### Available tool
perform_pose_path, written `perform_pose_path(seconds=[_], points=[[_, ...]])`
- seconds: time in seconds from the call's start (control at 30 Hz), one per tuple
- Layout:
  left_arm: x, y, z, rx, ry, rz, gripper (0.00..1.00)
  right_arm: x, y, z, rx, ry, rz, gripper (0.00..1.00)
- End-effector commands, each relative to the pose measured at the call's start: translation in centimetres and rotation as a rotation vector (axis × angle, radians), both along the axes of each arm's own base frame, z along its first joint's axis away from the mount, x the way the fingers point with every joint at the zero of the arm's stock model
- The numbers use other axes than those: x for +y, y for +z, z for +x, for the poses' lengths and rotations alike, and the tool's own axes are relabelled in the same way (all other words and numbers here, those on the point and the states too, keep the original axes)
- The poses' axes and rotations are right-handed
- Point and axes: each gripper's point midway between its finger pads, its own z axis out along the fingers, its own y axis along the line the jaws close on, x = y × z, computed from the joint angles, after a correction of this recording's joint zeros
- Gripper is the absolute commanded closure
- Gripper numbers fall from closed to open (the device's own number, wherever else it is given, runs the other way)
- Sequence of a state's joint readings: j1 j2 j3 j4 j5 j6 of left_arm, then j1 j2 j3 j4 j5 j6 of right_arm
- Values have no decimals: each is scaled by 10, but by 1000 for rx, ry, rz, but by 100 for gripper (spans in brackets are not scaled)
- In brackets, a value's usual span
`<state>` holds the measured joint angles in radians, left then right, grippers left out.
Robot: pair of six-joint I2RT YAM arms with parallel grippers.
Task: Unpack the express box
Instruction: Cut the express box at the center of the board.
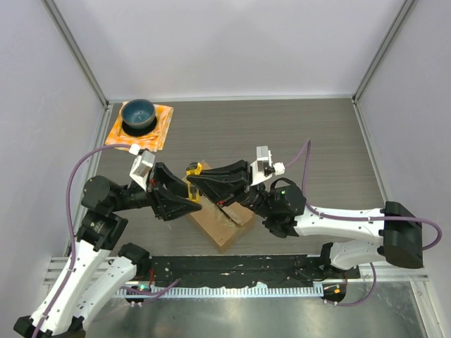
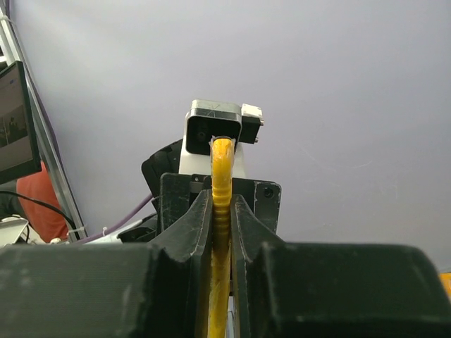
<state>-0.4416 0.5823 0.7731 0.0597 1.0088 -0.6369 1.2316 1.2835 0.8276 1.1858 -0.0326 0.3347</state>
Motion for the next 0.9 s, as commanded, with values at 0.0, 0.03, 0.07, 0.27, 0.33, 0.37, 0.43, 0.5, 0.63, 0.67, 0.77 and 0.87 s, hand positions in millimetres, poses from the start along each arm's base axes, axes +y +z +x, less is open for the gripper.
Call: perform_pose_path(seconds=[0.0,0.03,0.07,0.27,0.33,0.37,0.43,0.5,0.63,0.67,0.77,0.87], points=[[3,11,-6,-48,-15,-23,56,-13,24,-4,-38,-29,101,99],[3,9,-6,-53,-15,-20,84,-14,25,-5,-43,-31,101,99],[3,8,-5,-55,-12,-17,95,-13,24,-6,-43,-31,96,99],[5,6,-9,-77,-29,9,100,-12,13,-5,-42,-50,14,88],[7,4,-17,-77,-57,41,100,-13,8,-3,-63,-84,-69,83],[8,3,-21,-86,-72,53,100,-12,-8,-3,-49,-87,-191,73],[11,-3,-31,-108,-119,97,100,-15,-10,-8,-88,-75,-317,58],[15,-13,-38,-133,-141,151,100,-22,-26,-10,-102,-53,-503,32],[20,-28,-43,-157,-165,209,100,-34,-53,-34,-125,98,-731,9],[20,-30,-43,-157,-167,217,100,-35,-56,-38,-132,129,-755,9],[21,-31,-48,-143,-189,222,100,-31,-65,-36,-117,212,-844,8],[21,-34,-46,-132,-179,229,100,-20,-64,-30,-102,283,-868,7]])
